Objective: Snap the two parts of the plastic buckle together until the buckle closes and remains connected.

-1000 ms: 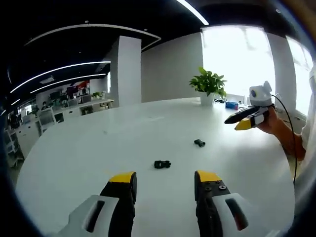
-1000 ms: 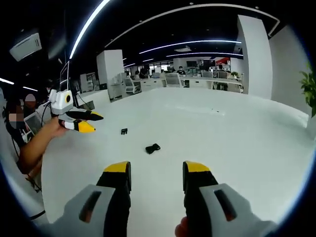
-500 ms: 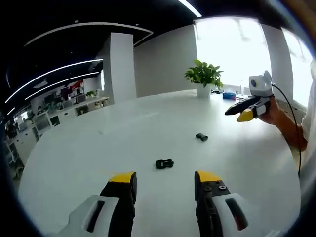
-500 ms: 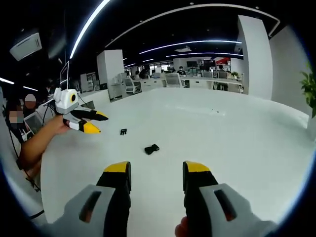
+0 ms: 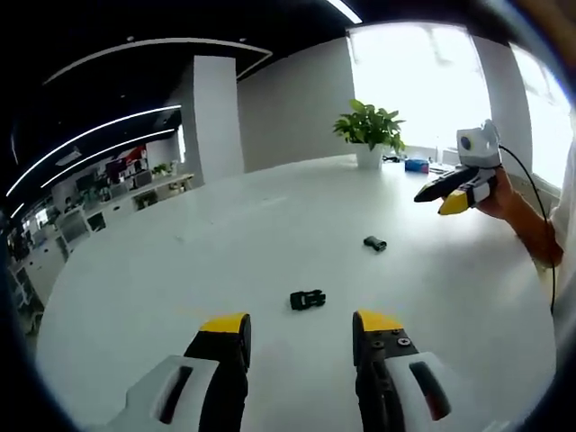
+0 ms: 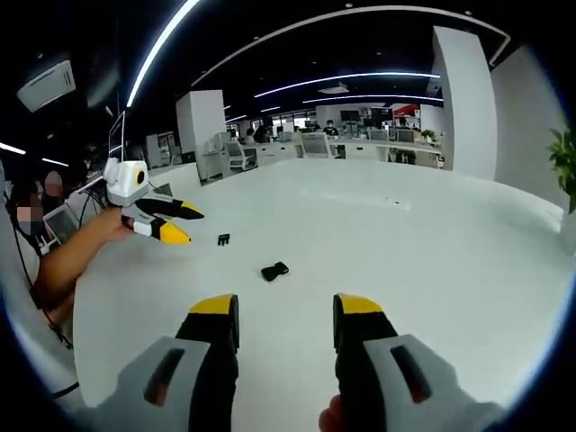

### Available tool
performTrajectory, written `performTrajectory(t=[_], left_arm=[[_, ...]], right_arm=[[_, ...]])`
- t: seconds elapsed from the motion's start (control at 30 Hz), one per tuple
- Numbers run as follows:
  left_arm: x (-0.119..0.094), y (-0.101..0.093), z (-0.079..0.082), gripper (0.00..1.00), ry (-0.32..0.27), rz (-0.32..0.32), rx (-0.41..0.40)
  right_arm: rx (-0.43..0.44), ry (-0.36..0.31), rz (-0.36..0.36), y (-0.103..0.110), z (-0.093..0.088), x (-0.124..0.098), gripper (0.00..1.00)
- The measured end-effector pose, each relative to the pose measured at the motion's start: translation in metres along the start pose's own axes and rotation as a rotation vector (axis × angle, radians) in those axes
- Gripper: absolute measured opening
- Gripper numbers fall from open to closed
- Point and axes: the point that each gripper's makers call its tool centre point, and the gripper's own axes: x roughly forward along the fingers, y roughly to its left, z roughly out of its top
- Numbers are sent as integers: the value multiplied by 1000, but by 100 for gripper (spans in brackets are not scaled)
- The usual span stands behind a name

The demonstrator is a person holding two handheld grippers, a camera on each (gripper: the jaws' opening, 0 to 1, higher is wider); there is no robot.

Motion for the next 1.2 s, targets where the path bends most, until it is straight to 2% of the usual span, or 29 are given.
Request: performTrajectory(t=[0.2, 0.5, 0.8, 1.2], left_arm=[[5, 0, 3, 45, 5, -11, 18], [13, 4, -1, 44, 21, -29, 15], [17, 6, -2, 44, 43, -42, 40], [27, 10, -4, 42, 64, -49, 53]], right_arm=[[0, 4, 4, 0, -1, 1, 42], [-7, 18, 7, 0, -3, 3, 42], [-5, 51, 34, 5, -8, 12, 41], [-27, 59, 47, 7, -5, 17, 41]])
